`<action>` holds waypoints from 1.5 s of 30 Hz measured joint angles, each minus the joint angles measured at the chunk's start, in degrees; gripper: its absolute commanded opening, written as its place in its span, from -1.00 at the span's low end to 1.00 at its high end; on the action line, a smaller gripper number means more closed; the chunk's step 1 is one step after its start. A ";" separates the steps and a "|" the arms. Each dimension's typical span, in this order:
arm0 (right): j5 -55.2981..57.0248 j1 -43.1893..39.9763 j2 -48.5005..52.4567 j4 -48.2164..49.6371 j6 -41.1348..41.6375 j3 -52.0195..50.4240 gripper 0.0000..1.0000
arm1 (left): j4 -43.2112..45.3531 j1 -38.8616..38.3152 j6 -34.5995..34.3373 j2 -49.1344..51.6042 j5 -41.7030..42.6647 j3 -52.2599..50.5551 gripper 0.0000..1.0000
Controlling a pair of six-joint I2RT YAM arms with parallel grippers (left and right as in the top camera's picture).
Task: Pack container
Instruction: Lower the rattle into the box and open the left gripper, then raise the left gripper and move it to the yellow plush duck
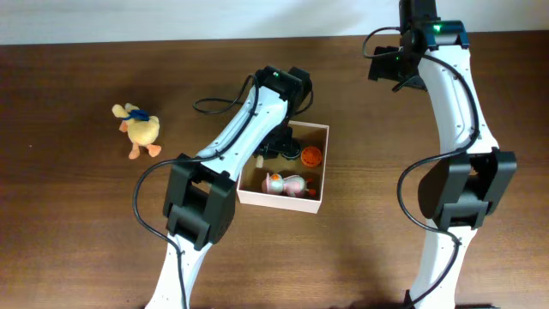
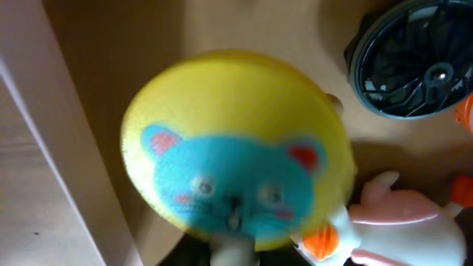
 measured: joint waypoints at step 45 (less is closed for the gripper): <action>0.02 0.00 0.00 0.02 0.07 0.00 0.97 | -1.66 24.11 2.60 0.04 -6.32 25.68 -0.16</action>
